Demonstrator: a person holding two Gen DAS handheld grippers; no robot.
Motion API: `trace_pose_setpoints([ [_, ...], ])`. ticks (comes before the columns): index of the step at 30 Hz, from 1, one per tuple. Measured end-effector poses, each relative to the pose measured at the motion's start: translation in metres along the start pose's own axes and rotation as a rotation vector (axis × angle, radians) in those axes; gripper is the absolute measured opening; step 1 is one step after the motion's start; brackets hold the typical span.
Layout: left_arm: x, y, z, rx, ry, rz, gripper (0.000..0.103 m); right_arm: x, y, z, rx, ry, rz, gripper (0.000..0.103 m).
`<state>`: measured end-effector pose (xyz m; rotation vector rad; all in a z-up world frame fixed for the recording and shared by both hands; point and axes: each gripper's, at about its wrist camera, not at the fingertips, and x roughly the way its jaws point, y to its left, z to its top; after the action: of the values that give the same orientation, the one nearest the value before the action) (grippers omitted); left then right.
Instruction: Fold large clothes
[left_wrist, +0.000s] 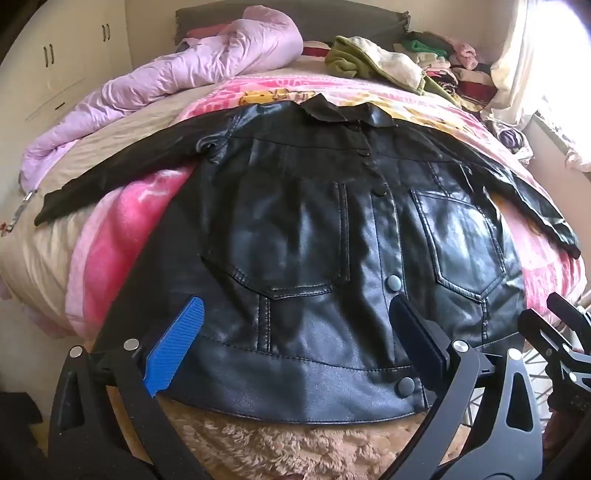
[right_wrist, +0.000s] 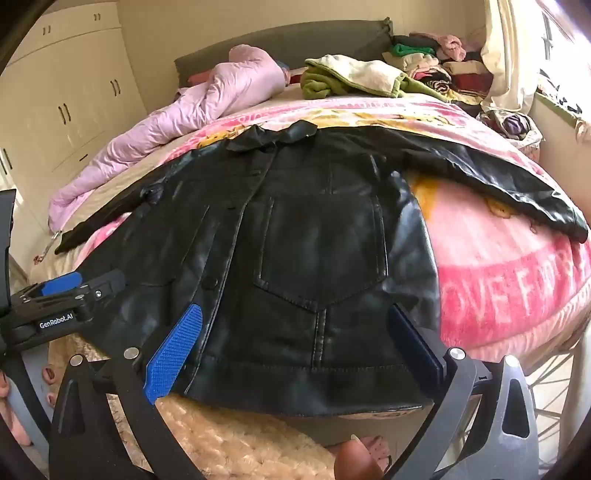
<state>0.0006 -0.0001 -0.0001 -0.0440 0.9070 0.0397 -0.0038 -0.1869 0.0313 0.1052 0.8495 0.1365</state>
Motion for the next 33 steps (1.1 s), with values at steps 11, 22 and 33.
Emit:
trace_pose_setpoints([
  [11,-0.001,-0.004,0.001,0.002,-0.012,-0.005,0.094,-0.004,0.006,0.001,-0.033,-0.003,-0.007,0.099],
  [22,-0.006,-0.003,0.000,-0.005,-0.013,-0.012,0.094,-0.005,0.011,0.000,-0.060,-0.006,-0.001,0.099],
  [33,-0.006,0.001,0.001,-0.004,-0.015,-0.014,0.094,-0.005,0.016,-0.002,-0.079,-0.006,0.010,0.099],
])
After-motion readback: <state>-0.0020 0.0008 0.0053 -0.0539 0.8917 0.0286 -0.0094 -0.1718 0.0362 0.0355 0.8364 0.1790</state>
